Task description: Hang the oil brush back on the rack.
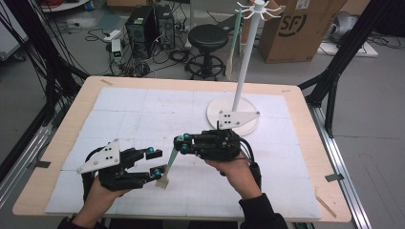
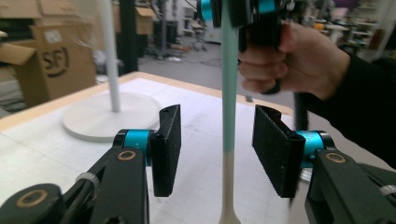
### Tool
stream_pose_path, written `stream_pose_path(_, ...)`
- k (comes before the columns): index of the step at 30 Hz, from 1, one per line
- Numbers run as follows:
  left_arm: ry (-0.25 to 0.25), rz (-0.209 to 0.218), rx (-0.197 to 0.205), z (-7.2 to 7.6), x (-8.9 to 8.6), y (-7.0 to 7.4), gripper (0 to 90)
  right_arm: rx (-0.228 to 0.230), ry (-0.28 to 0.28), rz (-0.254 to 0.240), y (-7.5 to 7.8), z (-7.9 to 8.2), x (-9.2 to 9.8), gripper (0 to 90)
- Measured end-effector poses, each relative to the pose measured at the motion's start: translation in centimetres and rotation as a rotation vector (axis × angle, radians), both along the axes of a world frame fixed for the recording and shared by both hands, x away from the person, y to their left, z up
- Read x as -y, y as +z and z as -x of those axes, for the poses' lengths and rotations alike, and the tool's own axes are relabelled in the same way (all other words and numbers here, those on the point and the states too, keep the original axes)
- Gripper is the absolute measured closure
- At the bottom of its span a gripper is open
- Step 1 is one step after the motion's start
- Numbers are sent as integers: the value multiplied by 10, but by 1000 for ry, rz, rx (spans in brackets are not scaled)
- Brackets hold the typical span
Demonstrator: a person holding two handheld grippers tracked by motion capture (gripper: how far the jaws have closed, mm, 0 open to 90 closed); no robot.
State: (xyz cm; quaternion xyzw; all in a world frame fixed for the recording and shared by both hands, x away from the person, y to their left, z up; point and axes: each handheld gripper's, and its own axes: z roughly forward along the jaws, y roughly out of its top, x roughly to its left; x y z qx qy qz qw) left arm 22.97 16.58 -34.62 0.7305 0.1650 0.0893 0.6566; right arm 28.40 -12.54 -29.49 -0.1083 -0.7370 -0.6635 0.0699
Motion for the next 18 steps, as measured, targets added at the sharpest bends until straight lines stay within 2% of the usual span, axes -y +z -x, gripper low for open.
stream_pose_path(3,-34,-3,-12,1,2,-1,545,14,63,17,7,1,-2,834)
stream_pose_path(7,-61,-12,-12,2,5,-1,574,16,110,37,13,1,-4,834)
stream_pose_path(18,-111,-24,-19,2,12,-2,694,35,140,75,18,0,-8,833)
